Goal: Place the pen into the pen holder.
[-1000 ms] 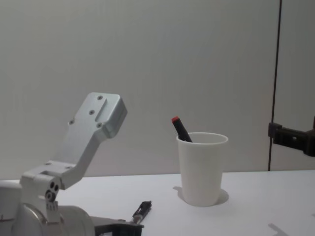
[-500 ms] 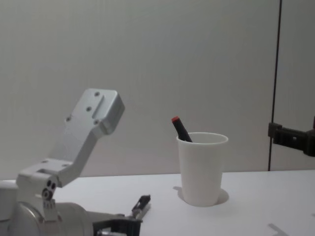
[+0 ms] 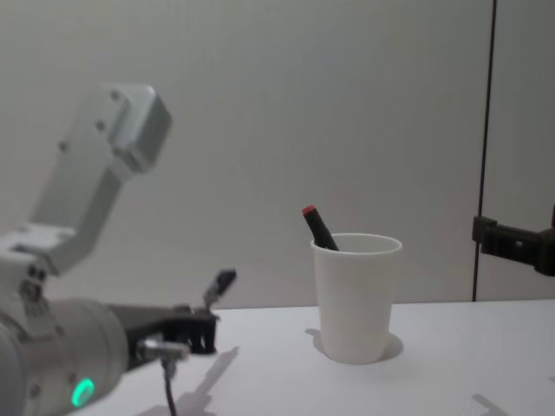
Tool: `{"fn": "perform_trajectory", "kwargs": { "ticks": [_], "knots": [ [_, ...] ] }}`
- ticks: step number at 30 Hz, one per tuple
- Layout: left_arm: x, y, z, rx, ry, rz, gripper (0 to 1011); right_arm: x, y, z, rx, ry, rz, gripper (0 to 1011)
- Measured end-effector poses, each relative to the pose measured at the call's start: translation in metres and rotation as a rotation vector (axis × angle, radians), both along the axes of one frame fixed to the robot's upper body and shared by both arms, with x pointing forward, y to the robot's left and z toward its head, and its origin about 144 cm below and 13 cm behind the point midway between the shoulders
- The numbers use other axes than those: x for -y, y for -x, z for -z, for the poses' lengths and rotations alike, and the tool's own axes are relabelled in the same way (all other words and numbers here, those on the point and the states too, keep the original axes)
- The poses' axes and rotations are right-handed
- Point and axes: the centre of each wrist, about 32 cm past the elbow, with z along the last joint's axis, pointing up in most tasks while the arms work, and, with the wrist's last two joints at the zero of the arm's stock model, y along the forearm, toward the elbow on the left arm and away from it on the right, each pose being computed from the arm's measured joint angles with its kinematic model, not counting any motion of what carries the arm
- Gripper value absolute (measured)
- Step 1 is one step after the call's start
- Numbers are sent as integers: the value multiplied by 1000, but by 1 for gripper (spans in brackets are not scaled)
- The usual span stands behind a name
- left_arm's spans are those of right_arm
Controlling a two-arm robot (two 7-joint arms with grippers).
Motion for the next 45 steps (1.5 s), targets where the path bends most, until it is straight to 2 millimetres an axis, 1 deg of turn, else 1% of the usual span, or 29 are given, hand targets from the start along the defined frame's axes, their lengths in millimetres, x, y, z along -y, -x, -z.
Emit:
{"fn": "perform_trajectory", "kwargs": {
  "ticks": [10, 17, 30, 45],
  "knots": [
    [-14, 5, -15, 127, 19, -30, 116, 0, 0, 0, 0, 0, 0, 1002],
    [-22, 6, -25, 204, 42, -1, 116, 0, 0, 0, 0, 0, 0, 1001],
    [-33, 1, -40, 294, 122, 148, 116, 0, 0, 0, 0, 0, 0, 1002],
    [-36, -7, -47, 305, 220, 348, 116, 0, 0, 0, 0, 0, 0, 1001]
  ]
}}
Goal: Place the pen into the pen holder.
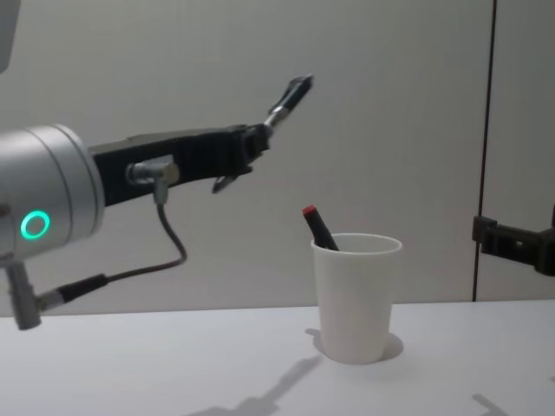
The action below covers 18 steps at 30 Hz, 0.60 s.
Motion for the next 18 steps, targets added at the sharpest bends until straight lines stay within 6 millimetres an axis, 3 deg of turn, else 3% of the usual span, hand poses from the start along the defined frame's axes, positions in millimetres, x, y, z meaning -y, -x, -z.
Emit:
{"fn": "perform_trajectory", "kwargs": {
  "ticks": [18],
  "knots": [
    [7, -14, 4, -87, 82, 271, 116, 0, 0, 0, 0, 0, 0, 1002]
  ]
}}
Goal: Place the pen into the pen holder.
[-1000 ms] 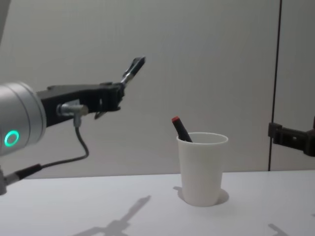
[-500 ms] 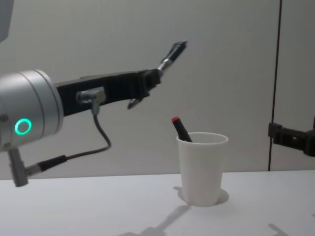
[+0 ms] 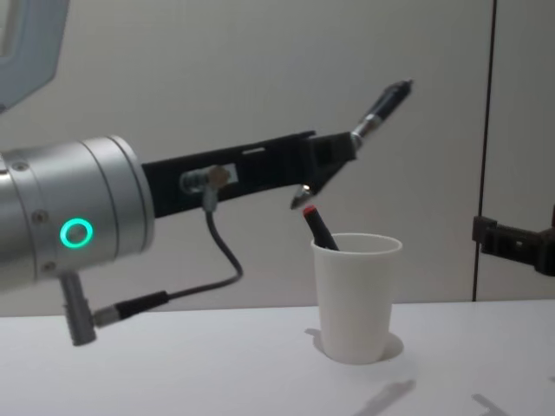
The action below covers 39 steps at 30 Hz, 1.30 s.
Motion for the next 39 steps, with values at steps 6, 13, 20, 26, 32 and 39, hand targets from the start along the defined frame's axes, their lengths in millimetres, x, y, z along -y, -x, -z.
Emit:
{"fn": "perform_trajectory", "kwargs": {
  "ticks": [6, 13, 20, 26, 32, 39],
  "knots": [
    [4, -3, 3, -21, 13, 41, 116, 0, 0, 0, 0, 0, 0, 1002],
    [6, -5, 5, -34, 20, 67, 116, 0, 0, 0, 0, 0, 0, 1002],
    [8, -6, 6, -39, 24, 81, 116, 0, 0, 0, 0, 0, 0, 1002],
    [7, -6, 6, -37, 14, 77, 116, 0, 0, 0, 0, 0, 0, 1001],
    [7, -5, 4, -26, -11, 62, 116, 0, 0, 0, 0, 0, 0, 1001],
    [8, -5, 2, -15, -38, 51, 117, 0, 0, 0, 0, 0, 0, 1002]
  ]
}}
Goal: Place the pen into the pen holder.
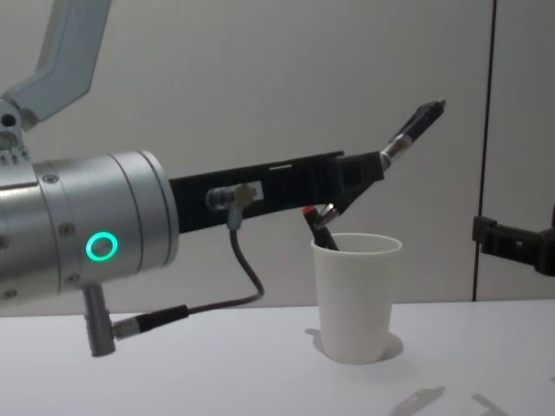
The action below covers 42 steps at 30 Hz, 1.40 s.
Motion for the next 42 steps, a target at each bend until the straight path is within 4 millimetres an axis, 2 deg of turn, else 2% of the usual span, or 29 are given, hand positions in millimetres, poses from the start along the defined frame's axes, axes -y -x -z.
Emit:
{"fn": "perform_trajectory", "kwargs": {
  "ticks": [33, 42],
  "knots": [
    [6, 1, -1, 5, -42, 66, 116, 0, 0, 0, 0, -1, 0, 1002],
    [6, 1, -1, 5, -44, 71, 117, 6, 7, -3, 5, -12, -17, 1002]
  ]
}}
